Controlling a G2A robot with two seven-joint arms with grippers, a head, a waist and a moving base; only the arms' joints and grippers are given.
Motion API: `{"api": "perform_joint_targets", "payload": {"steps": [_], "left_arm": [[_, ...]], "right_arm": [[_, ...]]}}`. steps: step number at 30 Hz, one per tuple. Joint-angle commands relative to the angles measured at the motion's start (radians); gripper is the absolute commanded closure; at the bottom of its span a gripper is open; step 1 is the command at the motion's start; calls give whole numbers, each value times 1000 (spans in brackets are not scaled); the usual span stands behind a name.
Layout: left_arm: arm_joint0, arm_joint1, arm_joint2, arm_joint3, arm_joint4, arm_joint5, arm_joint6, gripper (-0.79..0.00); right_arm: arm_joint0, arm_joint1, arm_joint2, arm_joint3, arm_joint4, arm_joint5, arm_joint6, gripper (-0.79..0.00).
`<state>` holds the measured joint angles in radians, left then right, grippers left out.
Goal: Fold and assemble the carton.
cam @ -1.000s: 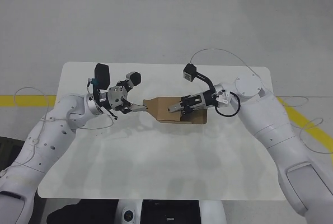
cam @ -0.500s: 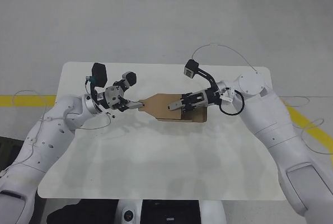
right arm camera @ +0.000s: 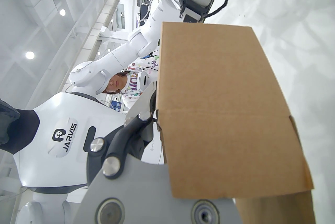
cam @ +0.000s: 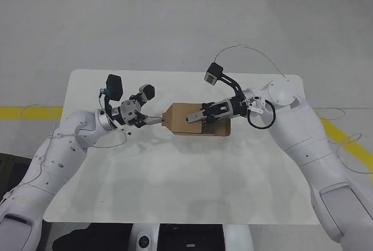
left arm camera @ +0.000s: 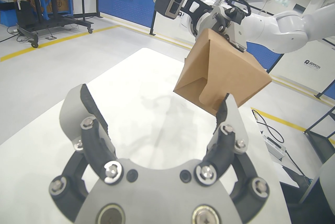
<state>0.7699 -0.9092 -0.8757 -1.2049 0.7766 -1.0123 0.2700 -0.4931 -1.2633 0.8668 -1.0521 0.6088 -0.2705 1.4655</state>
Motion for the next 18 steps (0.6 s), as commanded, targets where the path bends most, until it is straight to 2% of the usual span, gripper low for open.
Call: {"api": "perform_joint_targets", "payload": {"steps": [1,18], "left_arm": [[-2,-4,5,1,0,0,-1,-785],[-33,-42,52,-15,-10,0,0,-785]], "right_arm": [[-2,-1,0,-2,4,0,2,0],[-6,-19,-9,13,43,-10,19,0]]}}
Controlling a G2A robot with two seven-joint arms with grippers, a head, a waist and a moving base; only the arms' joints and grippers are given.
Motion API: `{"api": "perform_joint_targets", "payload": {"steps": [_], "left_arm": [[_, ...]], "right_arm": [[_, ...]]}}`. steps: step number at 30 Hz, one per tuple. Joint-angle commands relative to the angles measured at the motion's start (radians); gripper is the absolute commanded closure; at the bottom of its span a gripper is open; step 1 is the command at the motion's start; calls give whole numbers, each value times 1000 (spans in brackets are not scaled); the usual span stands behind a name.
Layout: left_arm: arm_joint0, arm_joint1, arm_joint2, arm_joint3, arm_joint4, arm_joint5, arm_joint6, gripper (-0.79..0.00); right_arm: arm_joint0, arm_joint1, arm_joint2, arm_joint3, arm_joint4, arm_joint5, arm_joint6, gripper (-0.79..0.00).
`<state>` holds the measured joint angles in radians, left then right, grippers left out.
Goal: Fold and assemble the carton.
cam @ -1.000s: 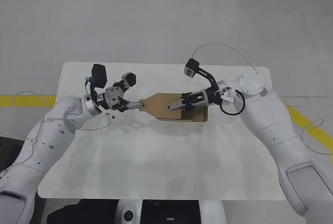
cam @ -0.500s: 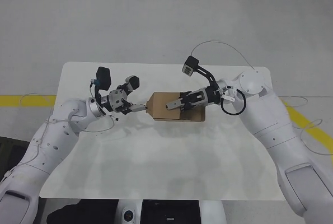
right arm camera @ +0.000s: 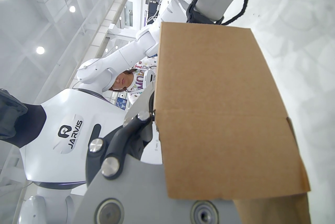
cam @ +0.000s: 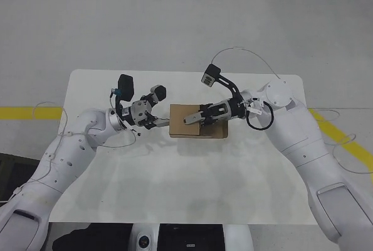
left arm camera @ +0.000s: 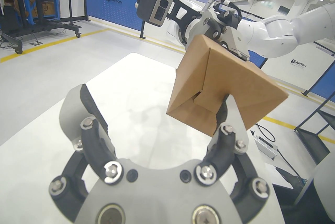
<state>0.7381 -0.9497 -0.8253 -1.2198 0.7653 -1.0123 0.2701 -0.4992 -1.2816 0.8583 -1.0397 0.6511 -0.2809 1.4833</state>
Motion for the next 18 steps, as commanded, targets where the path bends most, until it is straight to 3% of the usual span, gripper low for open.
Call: {"api": "perform_joint_targets", "payload": {"steps": [1,11,18], "left_arm": [[-2,-3,2,0,1,0,2,-785],[-13,-13,11,1,6,0,8,-785],[-2,0,-30,40,50,0,20,-785]], "right_arm": [[0,-2,-1,1,0,0,1,0],[3,-9,-4,10,-2,-2,9,0],[9,-5,5,58,-44,12,13,0]]}}
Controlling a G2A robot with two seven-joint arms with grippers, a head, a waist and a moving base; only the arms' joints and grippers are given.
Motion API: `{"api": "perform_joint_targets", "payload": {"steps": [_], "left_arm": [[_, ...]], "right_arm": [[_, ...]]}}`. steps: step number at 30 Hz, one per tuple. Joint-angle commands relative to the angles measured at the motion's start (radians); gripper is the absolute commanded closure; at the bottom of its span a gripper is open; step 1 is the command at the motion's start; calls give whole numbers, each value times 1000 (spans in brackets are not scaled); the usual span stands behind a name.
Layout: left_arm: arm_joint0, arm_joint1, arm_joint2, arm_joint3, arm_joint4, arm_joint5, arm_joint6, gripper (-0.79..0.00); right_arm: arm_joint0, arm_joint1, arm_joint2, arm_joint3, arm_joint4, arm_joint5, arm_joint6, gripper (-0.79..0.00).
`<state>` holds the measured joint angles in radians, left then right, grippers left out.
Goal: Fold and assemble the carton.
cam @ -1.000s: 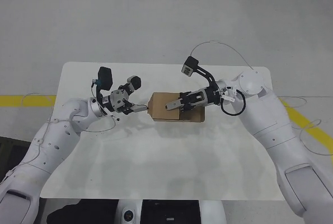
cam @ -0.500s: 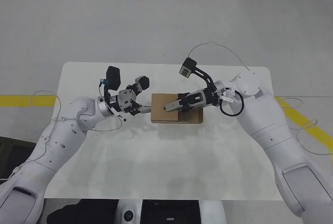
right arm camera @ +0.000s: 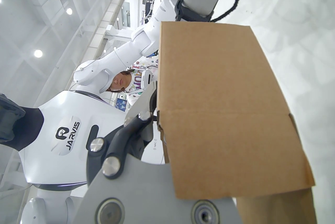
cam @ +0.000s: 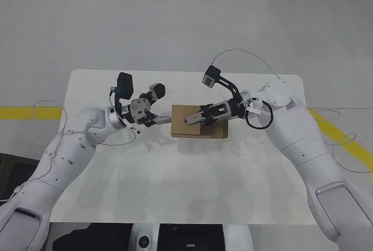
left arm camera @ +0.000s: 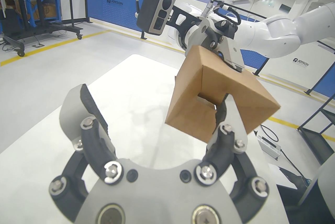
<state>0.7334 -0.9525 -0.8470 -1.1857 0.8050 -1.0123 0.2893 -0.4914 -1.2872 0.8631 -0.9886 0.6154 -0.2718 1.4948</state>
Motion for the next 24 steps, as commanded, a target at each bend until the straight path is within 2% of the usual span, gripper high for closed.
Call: {"api": "perform_joint_targets", "payload": {"steps": [1,5,10,18,24], "left_arm": [[7,6,-16,10,20,0,3,-785],[25,18,-40,12,49,0,13,-785],[43,31,-53,-38,126,0,53,-785],[68,50,-50,-78,393,0,169,-785],[63,59,-8,-85,584,0,278,-785]], "right_arm": [[1,1,0,13,-12,3,1,0],[1,-2,-4,34,-23,6,1,0],[6,-6,-15,48,-45,11,-2,0],[9,-11,-23,92,-74,11,-27,0],[6,-22,-48,129,-101,1,-43,0]]}}
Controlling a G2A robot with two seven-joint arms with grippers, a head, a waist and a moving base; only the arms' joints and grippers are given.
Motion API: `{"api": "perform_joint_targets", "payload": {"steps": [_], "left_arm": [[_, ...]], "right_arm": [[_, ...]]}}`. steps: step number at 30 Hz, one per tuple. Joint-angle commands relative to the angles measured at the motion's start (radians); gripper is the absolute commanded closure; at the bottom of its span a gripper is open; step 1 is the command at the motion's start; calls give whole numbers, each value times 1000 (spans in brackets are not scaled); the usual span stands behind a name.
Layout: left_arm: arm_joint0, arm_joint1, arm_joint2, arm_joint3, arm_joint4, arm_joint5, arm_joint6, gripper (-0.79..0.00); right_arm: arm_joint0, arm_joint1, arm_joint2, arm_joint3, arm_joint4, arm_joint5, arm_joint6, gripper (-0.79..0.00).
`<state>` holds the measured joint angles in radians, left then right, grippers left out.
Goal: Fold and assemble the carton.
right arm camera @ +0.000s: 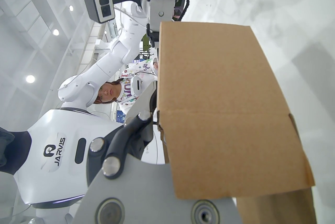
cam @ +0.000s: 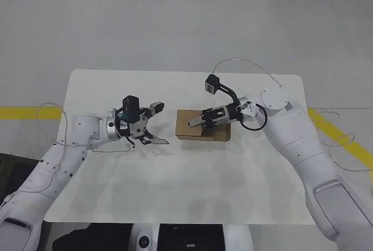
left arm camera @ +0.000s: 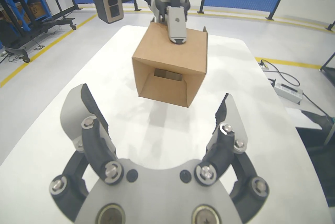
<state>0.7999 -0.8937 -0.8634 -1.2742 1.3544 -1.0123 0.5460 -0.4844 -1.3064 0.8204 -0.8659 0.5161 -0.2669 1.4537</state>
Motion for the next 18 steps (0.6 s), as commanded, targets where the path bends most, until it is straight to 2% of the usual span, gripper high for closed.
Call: {"api": "perform_joint_targets", "payload": {"steps": [1,9,18], "left_arm": [[-7,-1,18,5,58,0,43,-785],[-50,-27,96,33,140,0,161,-785],[-83,-68,137,108,120,49,181,-785]], "right_arm": [[-3,-6,-10,13,1,-7,-1,0],[15,-23,-24,40,18,-30,19,0],[8,-36,-38,53,21,-57,31,0]]}}
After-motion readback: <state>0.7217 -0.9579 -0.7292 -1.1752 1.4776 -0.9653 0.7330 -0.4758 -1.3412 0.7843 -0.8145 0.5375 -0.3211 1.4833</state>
